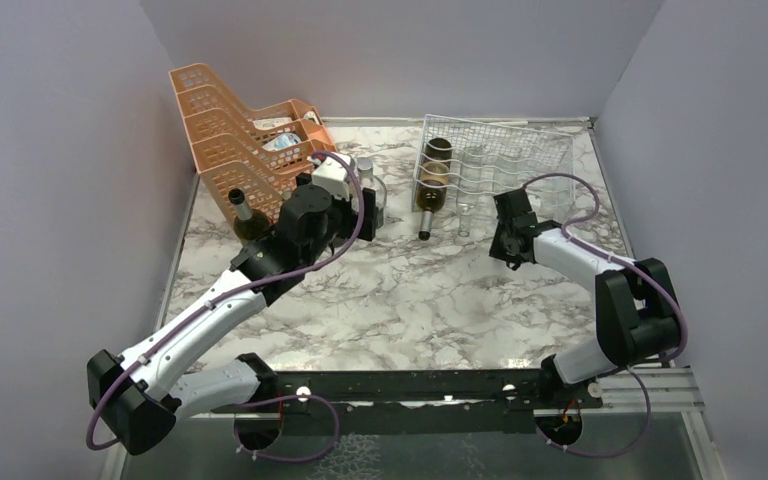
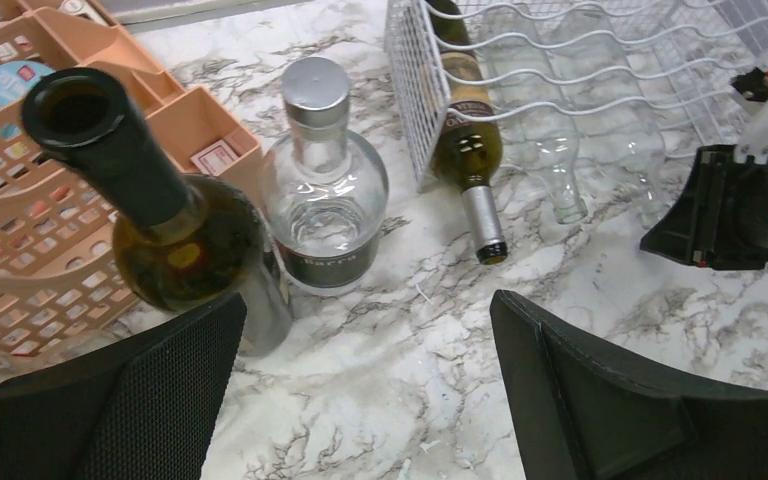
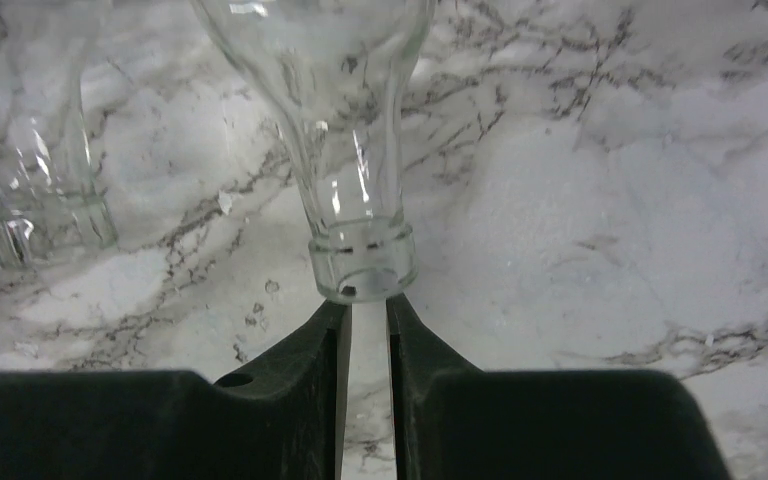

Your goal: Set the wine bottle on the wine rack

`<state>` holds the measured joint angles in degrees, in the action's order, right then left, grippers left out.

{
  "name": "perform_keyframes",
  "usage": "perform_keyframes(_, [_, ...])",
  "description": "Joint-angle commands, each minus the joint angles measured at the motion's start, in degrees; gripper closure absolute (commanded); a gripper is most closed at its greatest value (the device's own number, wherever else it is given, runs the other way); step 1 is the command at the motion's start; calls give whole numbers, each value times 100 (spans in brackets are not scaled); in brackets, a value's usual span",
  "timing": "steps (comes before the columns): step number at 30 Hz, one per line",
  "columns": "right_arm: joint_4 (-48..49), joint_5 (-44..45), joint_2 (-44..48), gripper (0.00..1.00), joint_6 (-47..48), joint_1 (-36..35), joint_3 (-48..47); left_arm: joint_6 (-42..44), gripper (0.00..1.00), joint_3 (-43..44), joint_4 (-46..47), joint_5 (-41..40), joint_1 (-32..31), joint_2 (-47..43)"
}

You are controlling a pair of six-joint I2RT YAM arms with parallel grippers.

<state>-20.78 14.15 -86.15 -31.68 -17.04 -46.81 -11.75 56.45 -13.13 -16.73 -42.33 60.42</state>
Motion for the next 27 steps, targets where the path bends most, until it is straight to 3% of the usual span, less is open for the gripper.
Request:
perform_keyframes(1, [822, 443, -118, 79, 423, 125, -295, -246, 1, 36, -234, 47, 316, -189])
perform_keyframes(10, [1001, 320, -357, 79, 738, 166, -529, -267, 1, -107, -402, -219, 525, -540])
perform_keyframes(19, [211, -308, 404, 56, 570, 163, -347, -331, 1, -114, -734, -1059, 739, -628])
perform_keyframes(27, [-1, -950, 1305, 51, 584, 161, -136, -549, 4, 138, -930, -1585, 1127, -599])
